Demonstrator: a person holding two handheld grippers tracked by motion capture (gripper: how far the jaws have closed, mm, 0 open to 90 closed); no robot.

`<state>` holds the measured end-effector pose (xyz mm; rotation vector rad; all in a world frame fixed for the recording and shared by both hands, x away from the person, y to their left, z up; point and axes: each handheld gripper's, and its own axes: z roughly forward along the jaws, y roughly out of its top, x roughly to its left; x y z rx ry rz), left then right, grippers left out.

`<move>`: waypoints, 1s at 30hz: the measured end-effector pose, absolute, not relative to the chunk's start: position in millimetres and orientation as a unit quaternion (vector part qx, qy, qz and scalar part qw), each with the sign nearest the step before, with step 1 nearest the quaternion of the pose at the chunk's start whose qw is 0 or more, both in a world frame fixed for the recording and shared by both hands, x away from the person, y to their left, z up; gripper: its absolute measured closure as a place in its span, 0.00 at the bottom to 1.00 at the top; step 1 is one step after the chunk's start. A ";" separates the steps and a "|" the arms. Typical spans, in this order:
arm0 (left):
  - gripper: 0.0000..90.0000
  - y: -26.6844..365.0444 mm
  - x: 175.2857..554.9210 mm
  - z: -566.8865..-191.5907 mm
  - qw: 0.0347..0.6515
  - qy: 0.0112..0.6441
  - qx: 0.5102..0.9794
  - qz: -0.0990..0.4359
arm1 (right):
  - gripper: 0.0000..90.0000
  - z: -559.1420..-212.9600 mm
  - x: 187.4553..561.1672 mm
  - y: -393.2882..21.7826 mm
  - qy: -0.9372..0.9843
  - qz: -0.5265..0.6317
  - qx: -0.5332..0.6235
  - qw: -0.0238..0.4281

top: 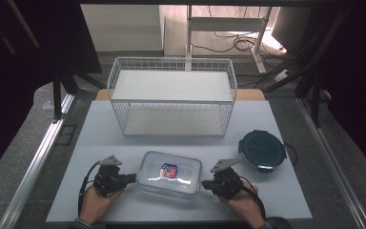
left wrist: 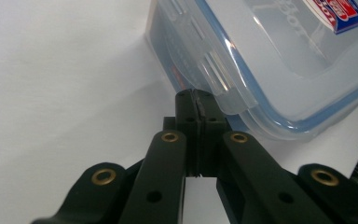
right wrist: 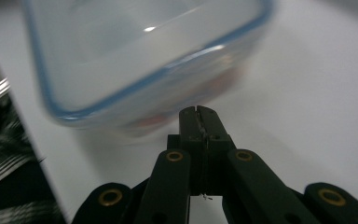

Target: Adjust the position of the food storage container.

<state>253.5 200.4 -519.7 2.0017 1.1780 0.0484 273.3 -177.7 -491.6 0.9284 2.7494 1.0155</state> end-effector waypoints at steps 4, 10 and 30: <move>1.00 193.5 247.3 -518.5 0.394 0.461 0.795 0.024 | 0.99 -493.7 266.3 -177.4 0.899 0.326 0.294 0.019; 1.00 184.8 245.4 -517.8 0.397 0.458 0.795 0.020 | 0.99 -494.3 273.2 -179.1 0.896 0.315 0.308 0.063; 0.18 206.5 222.9 -514.4 0.405 0.423 0.807 0.080 | 0.30 -487.3 282.1 -217.5 0.879 0.349 0.304 0.118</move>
